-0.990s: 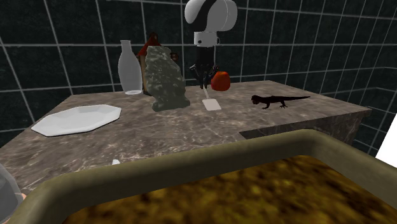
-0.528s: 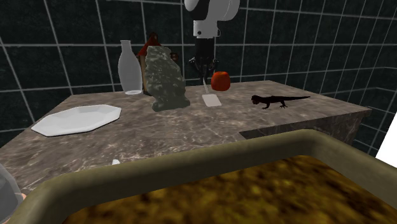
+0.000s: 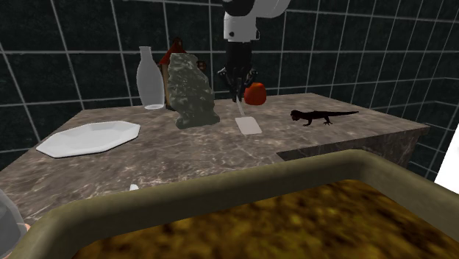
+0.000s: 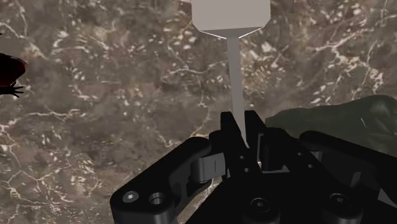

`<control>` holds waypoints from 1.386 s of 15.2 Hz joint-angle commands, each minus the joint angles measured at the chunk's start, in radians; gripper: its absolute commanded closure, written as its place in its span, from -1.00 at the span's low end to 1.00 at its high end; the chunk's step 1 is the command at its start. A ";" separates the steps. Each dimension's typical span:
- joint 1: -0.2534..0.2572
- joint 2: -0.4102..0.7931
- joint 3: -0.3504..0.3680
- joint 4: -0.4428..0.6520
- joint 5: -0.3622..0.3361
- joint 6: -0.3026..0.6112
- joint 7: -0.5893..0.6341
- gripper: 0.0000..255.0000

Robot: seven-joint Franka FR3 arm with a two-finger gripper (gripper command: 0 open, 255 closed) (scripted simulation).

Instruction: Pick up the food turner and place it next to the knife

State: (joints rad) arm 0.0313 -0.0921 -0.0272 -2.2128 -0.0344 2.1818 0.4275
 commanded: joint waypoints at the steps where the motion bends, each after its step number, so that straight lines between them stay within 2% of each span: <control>1: 0.016 -0.061 0.020 -0.069 -0.002 0.007 0.038 1.00; 11: 0.108 -0.339 0.142 -0.333 0.044 -0.012 0.217 1.00; 21: 0.255 -0.568 0.302 -0.484 0.167 -0.089 0.422 1.00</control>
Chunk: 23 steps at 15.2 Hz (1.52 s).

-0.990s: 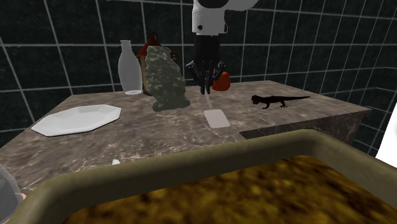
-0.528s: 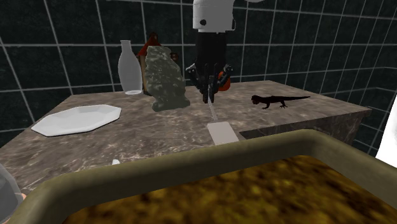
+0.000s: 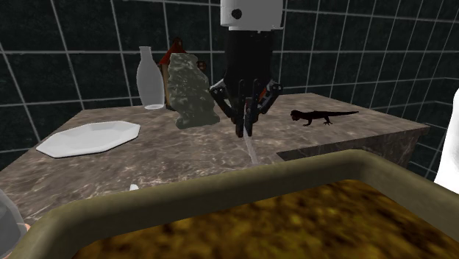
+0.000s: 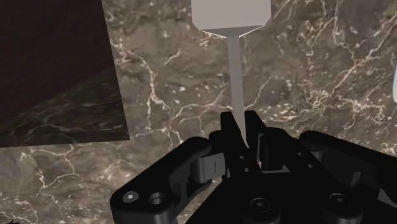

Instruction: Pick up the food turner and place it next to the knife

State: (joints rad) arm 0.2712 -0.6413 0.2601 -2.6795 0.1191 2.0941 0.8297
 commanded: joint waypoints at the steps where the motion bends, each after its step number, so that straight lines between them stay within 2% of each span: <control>1: 0.032 -0.036 0.033 -0.025 0.029 -0.011 0.043 1.00; 3: 0.056 -0.058 0.058 -0.034 0.050 -0.023 0.075 1.00; 17: 0.056 0.059 0.103 -0.157 0.070 0.217 0.087 1.00; 23: 0.056 0.059 0.103 -0.157 0.070 0.217 0.087 1.00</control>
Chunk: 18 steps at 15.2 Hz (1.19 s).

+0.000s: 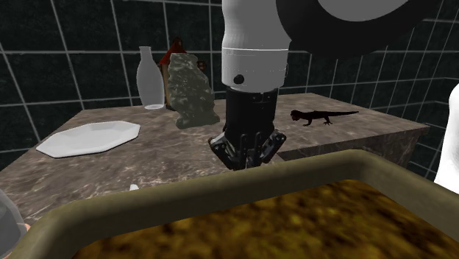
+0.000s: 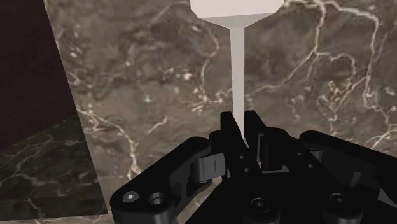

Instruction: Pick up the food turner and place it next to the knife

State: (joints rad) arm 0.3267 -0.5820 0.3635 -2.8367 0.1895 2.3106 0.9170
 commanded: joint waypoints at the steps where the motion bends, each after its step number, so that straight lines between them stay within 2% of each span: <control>1: 0.000 0.000 0.000 0.000 0.000 0.000 0.000 1.00; 2: 0.000 0.000 0.000 0.000 0.000 0.000 0.000 -1.00; 7: 0.000 0.000 0.000 0.000 0.000 0.000 0.000 -1.00; 11: 0.007 -0.096 -0.028 0.075 -0.009 -0.169 -0.004 -1.00; 18: 0.007 -0.096 -0.028 0.075 -0.009 -0.169 -0.004 -1.00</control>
State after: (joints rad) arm 0.3341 -0.6774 0.3354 -2.7621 0.1807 2.1416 0.9128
